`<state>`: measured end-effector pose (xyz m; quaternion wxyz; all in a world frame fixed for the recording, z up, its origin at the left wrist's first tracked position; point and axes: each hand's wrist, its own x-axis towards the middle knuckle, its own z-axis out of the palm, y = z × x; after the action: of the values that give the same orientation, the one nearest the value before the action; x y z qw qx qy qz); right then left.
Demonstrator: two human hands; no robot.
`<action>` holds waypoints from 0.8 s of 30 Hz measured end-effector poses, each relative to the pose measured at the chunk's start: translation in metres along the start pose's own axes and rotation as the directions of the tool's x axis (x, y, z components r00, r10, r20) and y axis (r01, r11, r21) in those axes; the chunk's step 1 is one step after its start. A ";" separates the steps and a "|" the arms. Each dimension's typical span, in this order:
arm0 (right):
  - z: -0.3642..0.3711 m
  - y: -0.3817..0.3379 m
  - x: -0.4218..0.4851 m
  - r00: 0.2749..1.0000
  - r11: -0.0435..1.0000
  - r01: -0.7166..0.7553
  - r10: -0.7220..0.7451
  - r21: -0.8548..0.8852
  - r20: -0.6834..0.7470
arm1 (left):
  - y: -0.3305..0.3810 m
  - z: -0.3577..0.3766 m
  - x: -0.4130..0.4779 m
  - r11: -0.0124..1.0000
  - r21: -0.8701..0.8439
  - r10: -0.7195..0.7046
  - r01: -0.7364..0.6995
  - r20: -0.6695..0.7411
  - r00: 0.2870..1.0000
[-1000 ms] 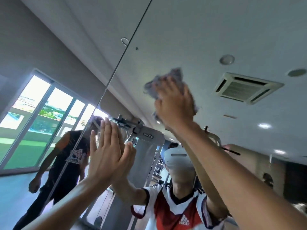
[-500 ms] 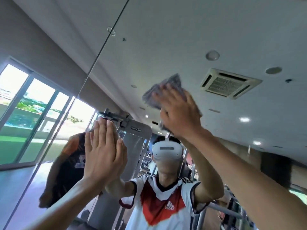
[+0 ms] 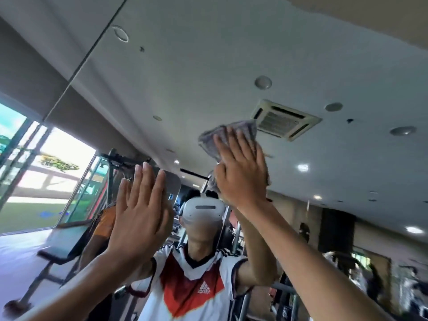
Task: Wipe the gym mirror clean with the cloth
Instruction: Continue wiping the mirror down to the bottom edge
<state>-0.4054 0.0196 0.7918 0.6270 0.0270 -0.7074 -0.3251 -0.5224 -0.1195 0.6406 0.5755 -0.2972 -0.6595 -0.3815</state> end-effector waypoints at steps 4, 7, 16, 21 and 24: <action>-0.033 0.080 -0.012 0.826 0.868 0.494 -0.486 0.047 0.285 | 0.031 0.006 0.002 0.998 -0.042 -0.052 0.052 0.023 0.998; -0.047 0.133 0.005 0.959 0.978 0.206 -0.193 -0.042 0.208 | 0.046 0.006 0.007 0.988 -0.080 -0.131 0.133 0.033 0.991; -0.039 0.077 -0.063 0.818 0.845 0.534 -0.520 0.010 0.244 | 0.088 0.007 -0.003 0.997 -0.071 -0.015 0.021 0.085 0.996; -0.071 0.191 -0.034 0.852 0.876 0.482 -0.464 -0.016 0.241 | 0.115 0.018 0.000 0.959 0.136 0.240 -0.247 0.063 0.969; -0.075 0.203 -0.045 0.989 0.983 -0.149 0.150 -0.110 0.002 | 0.131 0.021 0.007 0.954 0.149 0.253 -0.259 0.063 0.966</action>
<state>-0.2527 0.1676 0.8536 0.6465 -0.0622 -0.6919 -0.3154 -0.4254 -0.0322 0.6675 0.6272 -0.3422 -0.6556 -0.2444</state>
